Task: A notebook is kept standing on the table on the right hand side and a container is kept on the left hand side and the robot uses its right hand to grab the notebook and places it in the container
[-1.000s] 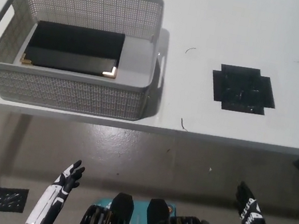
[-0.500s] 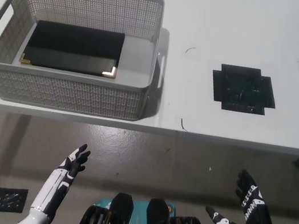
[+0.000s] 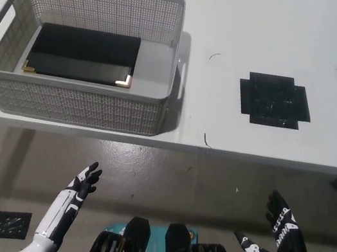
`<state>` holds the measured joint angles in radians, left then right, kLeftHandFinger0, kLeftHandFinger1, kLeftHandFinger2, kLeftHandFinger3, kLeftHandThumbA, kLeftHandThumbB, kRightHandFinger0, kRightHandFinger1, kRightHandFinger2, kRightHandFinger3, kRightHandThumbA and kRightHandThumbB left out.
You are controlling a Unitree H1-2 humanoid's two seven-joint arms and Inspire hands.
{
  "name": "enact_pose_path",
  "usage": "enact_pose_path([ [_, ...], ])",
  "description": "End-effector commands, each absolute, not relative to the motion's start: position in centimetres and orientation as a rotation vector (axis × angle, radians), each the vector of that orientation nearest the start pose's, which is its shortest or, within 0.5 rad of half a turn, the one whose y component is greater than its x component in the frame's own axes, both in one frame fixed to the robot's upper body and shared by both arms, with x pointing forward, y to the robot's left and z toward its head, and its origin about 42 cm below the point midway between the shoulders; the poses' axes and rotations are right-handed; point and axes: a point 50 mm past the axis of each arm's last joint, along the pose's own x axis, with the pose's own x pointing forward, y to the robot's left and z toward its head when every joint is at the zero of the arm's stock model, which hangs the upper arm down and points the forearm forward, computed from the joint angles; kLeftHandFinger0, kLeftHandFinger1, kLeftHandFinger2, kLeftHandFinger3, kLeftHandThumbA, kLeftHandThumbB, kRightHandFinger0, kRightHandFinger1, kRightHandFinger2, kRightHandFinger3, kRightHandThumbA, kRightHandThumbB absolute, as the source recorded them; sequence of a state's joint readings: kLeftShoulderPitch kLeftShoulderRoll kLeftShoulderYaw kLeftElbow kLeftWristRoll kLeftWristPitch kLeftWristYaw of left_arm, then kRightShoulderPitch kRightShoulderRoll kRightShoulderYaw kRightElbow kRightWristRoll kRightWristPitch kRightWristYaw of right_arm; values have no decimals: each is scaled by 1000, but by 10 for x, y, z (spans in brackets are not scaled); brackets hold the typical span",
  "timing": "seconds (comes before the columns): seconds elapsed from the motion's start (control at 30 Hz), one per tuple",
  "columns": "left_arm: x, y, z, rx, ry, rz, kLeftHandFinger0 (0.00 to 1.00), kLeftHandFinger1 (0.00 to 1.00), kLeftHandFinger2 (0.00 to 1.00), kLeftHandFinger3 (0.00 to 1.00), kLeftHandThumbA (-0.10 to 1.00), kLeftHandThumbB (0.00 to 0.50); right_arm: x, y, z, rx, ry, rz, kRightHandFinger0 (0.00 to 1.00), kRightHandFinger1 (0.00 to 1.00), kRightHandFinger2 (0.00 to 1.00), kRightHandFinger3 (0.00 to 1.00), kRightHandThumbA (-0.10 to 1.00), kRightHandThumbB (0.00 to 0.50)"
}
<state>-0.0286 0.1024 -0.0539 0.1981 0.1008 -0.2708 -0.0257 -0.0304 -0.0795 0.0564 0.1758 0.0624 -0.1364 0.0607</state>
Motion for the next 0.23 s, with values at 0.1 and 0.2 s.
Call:
enact_pose_path([
  [0.1, 289, 231, 73, 209, -123, -107, 1000, 1000, 1000, 1000, 1000, 219, 295, -221, 76, -55, -29, 122, 998, 1000, 1000, 1000, 824, 151],
  [0.2, 287, 231, 71, 208, -118, -104, 1000, 1000, 1000, 1000, 1000, 219, 294, -220, 74, -55, -20, 124, 1000, 1000, 1000, 1000, 812, 145],
])
